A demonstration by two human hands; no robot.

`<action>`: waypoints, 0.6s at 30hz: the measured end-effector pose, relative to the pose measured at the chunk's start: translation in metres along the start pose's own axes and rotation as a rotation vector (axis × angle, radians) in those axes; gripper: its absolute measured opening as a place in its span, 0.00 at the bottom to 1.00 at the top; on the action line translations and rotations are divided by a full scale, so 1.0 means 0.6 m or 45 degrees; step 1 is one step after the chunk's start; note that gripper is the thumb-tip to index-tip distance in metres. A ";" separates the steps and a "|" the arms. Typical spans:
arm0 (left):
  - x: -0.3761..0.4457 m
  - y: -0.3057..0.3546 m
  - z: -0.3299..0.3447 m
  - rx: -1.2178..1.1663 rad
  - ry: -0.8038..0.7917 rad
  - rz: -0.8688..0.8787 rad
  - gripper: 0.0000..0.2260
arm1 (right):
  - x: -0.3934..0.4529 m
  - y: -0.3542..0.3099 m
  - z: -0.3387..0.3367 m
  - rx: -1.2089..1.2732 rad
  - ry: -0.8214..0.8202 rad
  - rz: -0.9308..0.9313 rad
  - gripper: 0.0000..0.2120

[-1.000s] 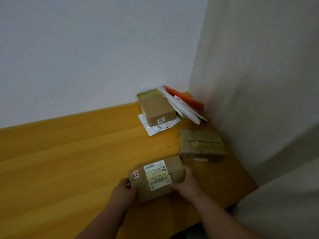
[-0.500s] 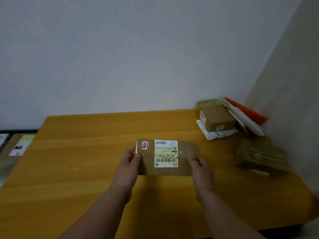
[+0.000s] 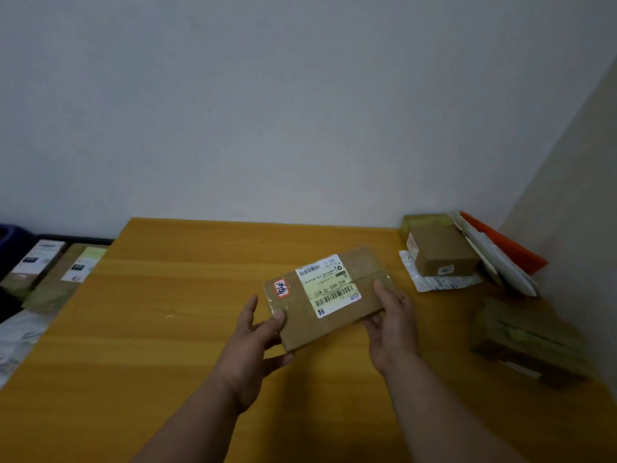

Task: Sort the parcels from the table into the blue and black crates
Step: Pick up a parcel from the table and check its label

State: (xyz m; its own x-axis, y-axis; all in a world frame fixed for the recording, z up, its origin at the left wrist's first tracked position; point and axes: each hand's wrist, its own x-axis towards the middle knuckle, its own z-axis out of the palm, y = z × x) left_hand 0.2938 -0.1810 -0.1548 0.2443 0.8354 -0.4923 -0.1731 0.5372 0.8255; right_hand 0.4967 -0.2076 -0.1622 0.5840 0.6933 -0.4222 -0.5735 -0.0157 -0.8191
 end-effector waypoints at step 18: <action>-0.044 0.040 -0.183 -0.163 0.157 0.165 0.19 | -0.082 0.142 0.211 -0.378 -0.592 0.119 0.26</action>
State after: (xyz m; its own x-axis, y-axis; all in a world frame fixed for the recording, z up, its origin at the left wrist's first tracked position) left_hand 0.1785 -0.1773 -0.1526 0.0951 0.9022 -0.4207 -0.3175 0.4280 0.8462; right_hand 0.3462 -0.1517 -0.1620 0.1847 0.9230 -0.3375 -0.3847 -0.2481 -0.8891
